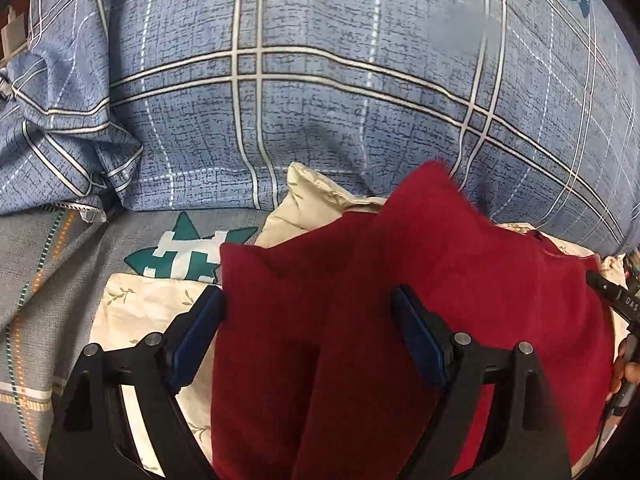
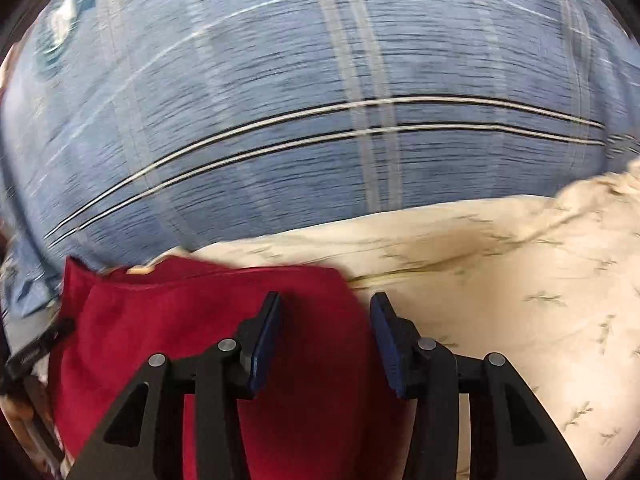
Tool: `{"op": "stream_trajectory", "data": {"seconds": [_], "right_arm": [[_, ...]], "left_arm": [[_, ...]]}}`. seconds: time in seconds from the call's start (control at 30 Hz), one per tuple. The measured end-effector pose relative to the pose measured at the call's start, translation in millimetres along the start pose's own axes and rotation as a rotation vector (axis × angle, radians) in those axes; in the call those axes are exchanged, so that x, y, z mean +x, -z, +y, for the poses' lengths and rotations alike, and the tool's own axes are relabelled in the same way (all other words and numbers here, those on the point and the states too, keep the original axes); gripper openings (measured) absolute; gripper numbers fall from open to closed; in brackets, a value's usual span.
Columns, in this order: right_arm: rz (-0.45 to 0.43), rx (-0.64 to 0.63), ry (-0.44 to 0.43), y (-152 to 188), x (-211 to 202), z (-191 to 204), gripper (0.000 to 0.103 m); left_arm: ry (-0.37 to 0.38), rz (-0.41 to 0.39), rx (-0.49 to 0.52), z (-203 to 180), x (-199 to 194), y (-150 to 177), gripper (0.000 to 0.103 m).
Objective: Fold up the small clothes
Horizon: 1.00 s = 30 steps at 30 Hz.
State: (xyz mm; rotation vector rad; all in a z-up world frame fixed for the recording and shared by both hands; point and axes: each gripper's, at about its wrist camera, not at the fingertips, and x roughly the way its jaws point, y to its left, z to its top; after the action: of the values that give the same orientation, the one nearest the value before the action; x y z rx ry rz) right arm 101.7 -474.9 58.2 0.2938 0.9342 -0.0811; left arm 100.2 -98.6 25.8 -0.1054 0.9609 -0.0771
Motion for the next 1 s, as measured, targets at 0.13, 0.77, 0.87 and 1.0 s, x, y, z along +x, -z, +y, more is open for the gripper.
{"op": "stream_trajectory", "data": {"seconds": [0.13, 0.77, 0.87, 1.0], "right_arm": [[-0.074, 0.063, -0.051, 6.4, -38.9, -10.0, 0.050], [0.096, -0.215, -0.336, 24.4, -56.0, 187.0, 0.056], [0.151, -0.214, -0.374, 29.3, -25.4, 245.2, 0.061], [0.265, -0.252, -0.331, 30.6, 26.7, 310.0, 0.069]], "left_arm": [[-0.005, -0.020, 0.008, 7.5, -16.9, 2.5, 0.086], [0.054, -0.030, 0.012, 36.4, -80.2, 93.0, 0.086], [0.072, -0.037, 0.016, 38.3, -78.7, 94.4, 0.086], [0.110, -0.025, 0.002, 43.2, -75.7, 94.0, 0.086]]}}
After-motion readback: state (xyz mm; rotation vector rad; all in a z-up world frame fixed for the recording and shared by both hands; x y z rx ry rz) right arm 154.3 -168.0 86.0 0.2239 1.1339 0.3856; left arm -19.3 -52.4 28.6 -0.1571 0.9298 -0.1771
